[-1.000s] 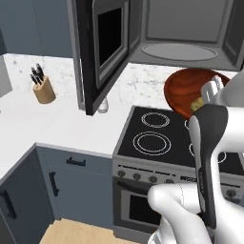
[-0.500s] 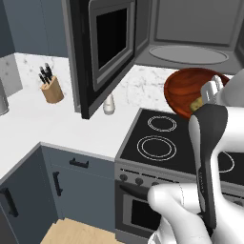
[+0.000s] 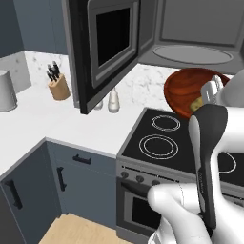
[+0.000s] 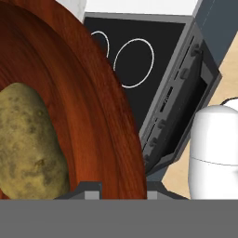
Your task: Pick the potato from the sink and place it in the bowl. Then pick the bowl and place it in the microwave. Then close the microwave door and press the start button.
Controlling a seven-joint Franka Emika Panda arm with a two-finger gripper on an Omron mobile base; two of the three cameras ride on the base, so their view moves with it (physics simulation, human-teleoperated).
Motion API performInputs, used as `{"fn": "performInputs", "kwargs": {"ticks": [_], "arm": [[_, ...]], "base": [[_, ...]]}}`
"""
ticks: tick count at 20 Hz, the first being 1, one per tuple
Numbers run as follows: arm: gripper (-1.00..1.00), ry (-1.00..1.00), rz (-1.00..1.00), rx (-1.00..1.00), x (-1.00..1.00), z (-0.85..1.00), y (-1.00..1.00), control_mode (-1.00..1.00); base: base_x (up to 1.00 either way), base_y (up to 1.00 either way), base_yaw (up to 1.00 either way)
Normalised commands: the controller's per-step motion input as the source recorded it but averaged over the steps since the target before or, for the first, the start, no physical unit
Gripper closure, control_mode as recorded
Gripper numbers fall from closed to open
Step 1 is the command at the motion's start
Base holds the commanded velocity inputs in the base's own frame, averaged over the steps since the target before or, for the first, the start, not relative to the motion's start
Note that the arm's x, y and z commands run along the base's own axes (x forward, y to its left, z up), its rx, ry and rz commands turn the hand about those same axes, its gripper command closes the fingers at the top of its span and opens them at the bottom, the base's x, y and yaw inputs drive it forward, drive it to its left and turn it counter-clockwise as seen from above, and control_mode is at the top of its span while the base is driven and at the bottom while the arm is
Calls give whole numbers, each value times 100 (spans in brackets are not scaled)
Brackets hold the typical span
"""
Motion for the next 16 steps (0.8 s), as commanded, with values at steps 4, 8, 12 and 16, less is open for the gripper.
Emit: {"fn": "performInputs", "kwargs": {"ticks": [4,8,12,16], "arm": [[100,0,0,0,0,0,0,100],[100,-2,0,0,2,41,-22,-100],[100,-20,-4,0,31,51,-47,-100],[100,-17,0,5,62,52,-58,-100]], "base": [[0,-26,10],[0,0,0],[0,0,0],[0,0,0]]}}
